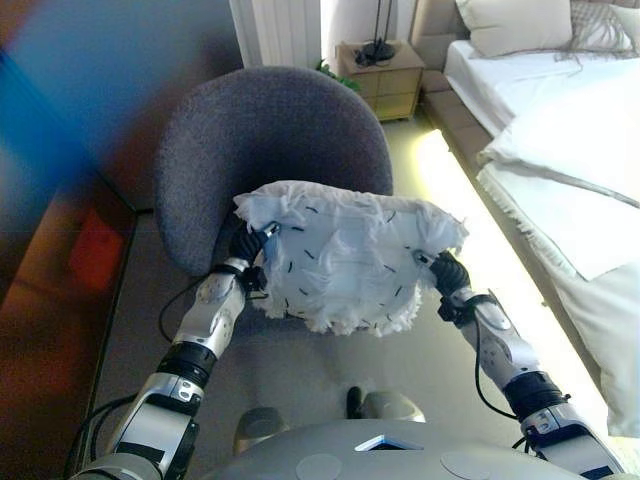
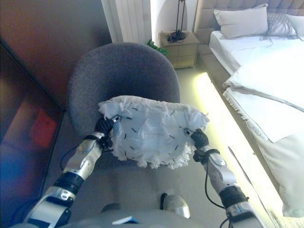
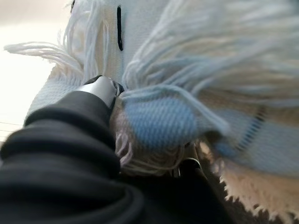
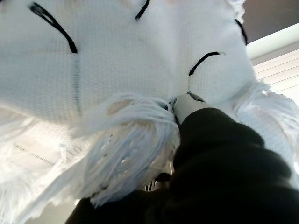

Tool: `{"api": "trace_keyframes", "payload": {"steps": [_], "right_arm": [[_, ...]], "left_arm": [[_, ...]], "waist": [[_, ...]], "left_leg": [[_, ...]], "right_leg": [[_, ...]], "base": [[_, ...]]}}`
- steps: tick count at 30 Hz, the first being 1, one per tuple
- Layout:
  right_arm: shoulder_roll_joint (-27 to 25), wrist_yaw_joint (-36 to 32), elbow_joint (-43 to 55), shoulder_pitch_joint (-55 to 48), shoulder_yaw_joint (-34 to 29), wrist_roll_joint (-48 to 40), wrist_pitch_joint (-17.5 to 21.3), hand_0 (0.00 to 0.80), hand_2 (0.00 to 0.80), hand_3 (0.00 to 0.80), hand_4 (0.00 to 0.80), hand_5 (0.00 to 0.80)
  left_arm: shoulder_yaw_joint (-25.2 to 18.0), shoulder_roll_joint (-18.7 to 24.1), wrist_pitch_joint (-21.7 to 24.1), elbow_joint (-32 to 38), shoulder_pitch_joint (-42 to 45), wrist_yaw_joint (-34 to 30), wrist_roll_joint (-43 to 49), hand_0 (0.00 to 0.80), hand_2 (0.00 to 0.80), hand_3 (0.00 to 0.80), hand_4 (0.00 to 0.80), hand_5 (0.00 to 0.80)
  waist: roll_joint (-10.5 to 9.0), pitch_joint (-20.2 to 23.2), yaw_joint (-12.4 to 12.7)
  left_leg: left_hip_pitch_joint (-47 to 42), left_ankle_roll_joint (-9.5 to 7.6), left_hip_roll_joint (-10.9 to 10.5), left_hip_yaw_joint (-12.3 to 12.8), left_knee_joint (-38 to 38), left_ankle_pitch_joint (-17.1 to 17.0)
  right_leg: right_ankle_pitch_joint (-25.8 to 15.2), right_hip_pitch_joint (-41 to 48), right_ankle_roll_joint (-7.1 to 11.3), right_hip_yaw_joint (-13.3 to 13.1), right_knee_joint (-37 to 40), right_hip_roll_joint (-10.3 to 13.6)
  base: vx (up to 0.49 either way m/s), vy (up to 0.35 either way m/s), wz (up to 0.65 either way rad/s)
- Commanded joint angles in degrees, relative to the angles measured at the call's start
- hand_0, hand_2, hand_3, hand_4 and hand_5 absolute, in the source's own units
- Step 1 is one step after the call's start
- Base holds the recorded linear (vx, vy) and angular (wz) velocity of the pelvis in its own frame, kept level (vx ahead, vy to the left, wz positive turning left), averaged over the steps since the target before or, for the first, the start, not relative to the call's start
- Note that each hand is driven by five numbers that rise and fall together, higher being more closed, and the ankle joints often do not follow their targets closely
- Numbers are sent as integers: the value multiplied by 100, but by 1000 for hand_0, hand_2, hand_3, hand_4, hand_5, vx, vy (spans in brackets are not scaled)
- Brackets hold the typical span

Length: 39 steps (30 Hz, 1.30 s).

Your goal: Pick up the cushion and take it to the sofa

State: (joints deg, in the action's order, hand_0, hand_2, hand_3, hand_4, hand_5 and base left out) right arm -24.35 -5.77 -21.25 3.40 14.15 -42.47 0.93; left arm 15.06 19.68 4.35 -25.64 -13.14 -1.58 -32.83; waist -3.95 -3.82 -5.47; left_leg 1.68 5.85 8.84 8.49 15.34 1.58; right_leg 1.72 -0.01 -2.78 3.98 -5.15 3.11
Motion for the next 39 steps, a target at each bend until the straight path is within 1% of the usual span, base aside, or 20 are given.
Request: {"api": "trace_keyframes", "payload": {"steps": [1, 3, 7, 10, 13, 15, 16, 18, 20, 21, 23, 24, 25, 27, 28, 31, 33, 34, 37, 39], "right_arm": [[-14, -92, 564, 336, -32, -319, 308, 800, 800, 800, 800, 800], [-4, -169, 457, 385, 13, -367, 273, 800, 800, 800, 800, 800], [66, -271, 262, 508, 73, -343, 217, 800, 800, 800, 800, 800], [148, -391, 321, 443, 76, -461, 152, 800, 800, 800, 800, 800], [204, -259, 405, 501, 112, -458, 262, 800, 800, 800, 800, 800], [274, -215, 387, 528, 111, -551, 367, 800, 800, 800, 800, 800], [329, -177, 401, 511, 80, -585, 391, 800, 800, 800, 800, 800], [431, -44, 439, 504, 113, -551, 426, 800, 800, 800, 800, 800], [562, 83, 494, 444, 207, -469, 528, 800, 800, 800, 800, 800], [575, 174, 580, 386, 229, -474, 515, 800, 800, 800, 800, 800], [569, 259, 639, 281, 283, -458, 521, 800, 800, 800, 800, 800], [580, 267, 621, 230, 308, -440, 541, 800, 800, 800, 800, 800], [613, 260, 598, 186, 309, -399, 560, 800, 800, 800, 800, 800], [622, 223, 594, 87, 275, -386, 572, 800, 800, 800, 800, 800], [616, 192, 617, 56, 236, -396, 532, 800, 800, 800, 800, 800], [648, 93, 566, 128, 224, -418, 534, 800, 800, 800, 800, 800], [690, 82, 515, 263, 237, -421, 510, 800, 800, 800, 800, 800], [717, 55, 466, 334, 228, -393, 486, 800, 800, 800, 800, 800], [735, -45, 384, 367, 185, -319, 378, 800, 800, 800, 800, 800], [712, -153, 339, 321, 126, -246, 275, 800, 800, 800, 800, 800]], "left_arm": [[46, -60, 644, 239, -599, -103, -479, 800, 800, 800, 800, 800], [64, -76, 749, 95, -584, -166, -431, 800, 800, 800, 800, 800], [-93, 1, 712, 82, -449, -264, -391, 800, 800, 800, 800, 800], [-186, 73, 638, 143, -343, -320, -275, 800, 800, 800, 800, 800], [-185, 195, 648, 312, -383, -452, -218, 800, 800, 800, 800, 800], [-109, 297, 602, 387, -506, -436, -226, 800, 800, 800, 800, 800], [-50, 344, 532, 432, -572, -412, -303, 800, 800, 800, 800, 800], [-34, 365, 370, 562, -625, -413, -294, 800, 800, 800, 800, 800], [33, 394, 318, 575, -650, -411, -283, 800, 800, 800, 800, 800], [79, 430, 327, 531, -662, -413, -336, 800, 800, 800, 800, 800], [91, 474, 260, 530, -674, -391, -458, 800, 800, 800, 800, 800], [77, 471, 212, 539, -674, -378, -476, 800, 800, 800, 800, 800], [64, 452, 174, 567, -654, -373, -448, 800, 800, 800, 800, 800], [20, 451, 98, 662, -549, -381, -394, 800, 800, 800, 800, 800], [-1, 445, 121, 661, -481, -373, -365, 800, 800, 800, 800, 800], [-16, 403, 234, 606, -426, -281, -322, 800, 800, 800, 800, 800], [-44, 355, 290, 538, -438, -249, -279, 800, 800, 800, 800, 800], [-83, 338, 291, 504, -457, -252, -242, 800, 800, 800, 800, 800], [-187, 318, 267, 410, -466, -295, -155, 800, 800, 800, 800, 800], [-255, 297, 235, 395, -418, -284, -80, 800, 800, 800, 800, 800]], "waist": [[132, 292, 188], [142, 304, 319], [187, 384, 518], [237, 403, 604], [250, 349, 698], [233, 292, 759], [172, 284, 816], [53, 299, 920], [53, 345, 965], [13, 359, 949], [82, 404, 915], [127, 406, 889], [153, 407, 882], [198, 394, 855], [222, 364, 822], [204, 234, 782], [129, 170, 734], [72, 135, 703], [-2, 119, 631], [-21, 152, 615]], "left_leg": [[286, -14, 13, -53, -1441, -1236], [517, 41, -63, -208, -1770, -1404], [703, 80, -107, -404, -2033, -1345], [786, 110, -82, -361, -1941, -1339], [847, 29, -150, -375, -1693, -1190], [944, -91, -247, -323, -1398, -1008], [1017, -202, -351, -324, -1203, -898], [1004, -435, -571, -185, -1053, -707], [816, -652, -762, -104, -1102, -581], [685, -711, -920, -113, -1085, -433], [482, -844, -1050, -97, -1058, -252], [339, -899, -1092, -67, -1074, -178], [238, -919, -1121, -44, -1094, -150], [14, -881, -1140, 2, -1165, -114], [-142, -828, -1123, 12, -1201, -71], [-329, -696, -1053, 39, -1179, 95], [-396, -637, -1038, 89, -1127, 258], [-401, -646, -1031, 169, -1090, 294], [-541, -597, -925, 181, -1012, 465], [-615, -561, -830, 163, -952, 513]], "right_leg": [[-48, 686, 656, -62, 231, 149], [30, 1004, 692, -134, 330, 150], [248, 1323, 696, -188, 359, 161], [447, 1460, 676, -114, 284, 167], [579, 1424, 780, 76, 42, 333], [668, 1397, 867, 245, -188, 481], [537, 1406, 974, 375, -394, 629], [-74, 1329, 1120, 626, -1052, 1072], [-616, 1124, 1130, 666, -1944, 1411], [-684, 1018, 1164, 622, -2441, 1574], [-821, 618, 1098, 603, -3128, 1733], [-779, 425, 1029, 618, -3210, 1780], [-767, 288, 1003, 681, -3145, 1810], [-693, 80, 989, 837, -2562, 1757], [-706, -85, 1020, 920, -2011, 1733], [-1053, -338, 1202, 1082, -1027, 1761], [-1442, -544, 1375, 1042, -510, 1825], [-1696, -677, 1411, 988, -265, 1872], [-1815, -758, 1522, 829, -68, 1882], [-1673, -653, 1512, 838, -17, 1851]], "base": [[306, 103, 40], [326, 87, 24], [339, 99, -38], [381, 144, -71], [346, 177, -35], [315, 176, 9], [306, 167, 6], [313, 213, 1], [379, 293, -9], [364, 284, -6], [321, 264, 1], [279, 196, 4], [299, 104, -4], [267, -12, -11], [215, -98, -5], [187, -144, -17], [139, -167, -18], [132, -159, -18], [193, -166, -6], [243, -207, 19]]}}
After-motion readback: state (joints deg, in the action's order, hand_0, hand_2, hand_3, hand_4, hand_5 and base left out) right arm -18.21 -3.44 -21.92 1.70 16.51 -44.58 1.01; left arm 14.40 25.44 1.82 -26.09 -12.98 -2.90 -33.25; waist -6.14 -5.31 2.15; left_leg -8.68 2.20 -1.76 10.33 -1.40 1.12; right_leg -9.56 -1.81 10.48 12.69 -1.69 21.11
